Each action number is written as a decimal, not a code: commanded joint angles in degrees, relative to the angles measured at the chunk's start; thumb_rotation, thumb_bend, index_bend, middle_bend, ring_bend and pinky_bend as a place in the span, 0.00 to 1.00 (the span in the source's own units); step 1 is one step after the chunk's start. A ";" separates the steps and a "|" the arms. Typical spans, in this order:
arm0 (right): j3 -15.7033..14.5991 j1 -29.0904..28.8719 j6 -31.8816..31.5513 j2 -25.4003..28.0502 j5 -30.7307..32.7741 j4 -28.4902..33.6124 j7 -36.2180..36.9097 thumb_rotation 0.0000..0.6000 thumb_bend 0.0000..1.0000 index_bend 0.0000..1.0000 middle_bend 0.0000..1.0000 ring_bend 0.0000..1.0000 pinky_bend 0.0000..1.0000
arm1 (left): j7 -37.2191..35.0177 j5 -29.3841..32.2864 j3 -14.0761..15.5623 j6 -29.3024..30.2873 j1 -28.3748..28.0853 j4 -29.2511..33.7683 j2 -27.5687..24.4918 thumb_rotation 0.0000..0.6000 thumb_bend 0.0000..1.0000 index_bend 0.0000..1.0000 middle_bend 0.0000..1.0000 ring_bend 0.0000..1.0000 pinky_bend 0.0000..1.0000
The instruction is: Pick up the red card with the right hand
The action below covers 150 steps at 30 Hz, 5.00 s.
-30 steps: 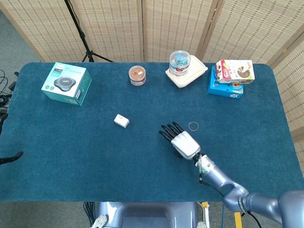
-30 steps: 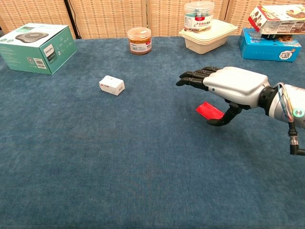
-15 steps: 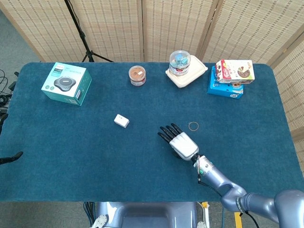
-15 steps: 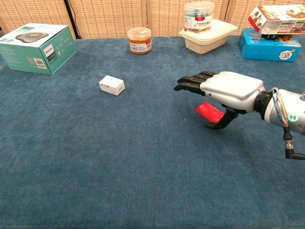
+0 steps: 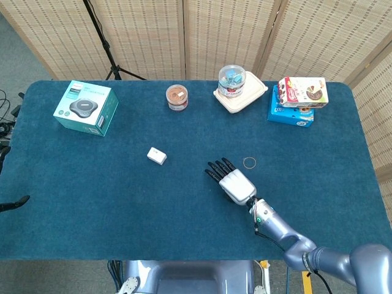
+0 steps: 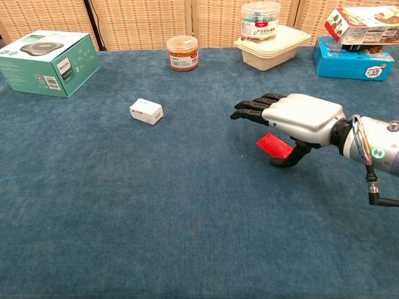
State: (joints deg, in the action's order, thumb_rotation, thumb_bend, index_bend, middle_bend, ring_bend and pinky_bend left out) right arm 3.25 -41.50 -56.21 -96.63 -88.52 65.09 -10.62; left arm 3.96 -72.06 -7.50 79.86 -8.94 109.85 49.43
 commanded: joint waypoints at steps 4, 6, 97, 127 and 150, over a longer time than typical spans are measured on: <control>0.33 -0.28 0.19 -0.54 0.55 -1.95 -0.55 1.00 0.36 0.00 0.00 0.00 0.00 | 0.03 0.06 0.01 -0.06 -0.03 0.04 -0.01 1.00 0.00 0.00 0.00 0.00 0.00; 0.41 -0.32 0.06 -0.67 0.64 -2.61 -0.67 1.00 0.36 0.00 0.00 0.00 0.00 | 0.12 0.01 0.03 -0.07 -0.06 0.08 0.02 1.00 0.00 0.00 0.00 0.00 0.00; 0.58 -0.62 0.52 0.43 2.45 -2.17 2.05 1.00 0.61 0.51 0.00 0.00 0.00 | -0.99 -0.42 0.25 -0.31 -0.01 -0.06 -0.34 1.00 0.00 0.00 0.00 0.00 0.00; 10.04 -6.09 2.34 -4.30 9.84 -9.60 -2.76 1.00 0.61 0.65 0.00 0.00 0.00 | -0.88 -0.54 0.42 -0.89 -0.29 -0.25 -0.32 1.00 0.00 0.00 0.00 0.00 0.00; 10.96 2.31 -11.76 10.98 9.37 2.21 2.37 1.00 0.61 0.51 0.00 0.00 0.00 | 1.29 -2.50 1.46 0.38 0.34 -0.57 0.51 1.00 0.00 0.00 0.00 0.00 0.00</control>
State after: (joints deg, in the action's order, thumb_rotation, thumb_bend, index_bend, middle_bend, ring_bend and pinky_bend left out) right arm 15.12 -41.38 -65.26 -87.21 -78.05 66.26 -10.37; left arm 4.16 -74.26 -6.31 79.90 -8.65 109.32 49.46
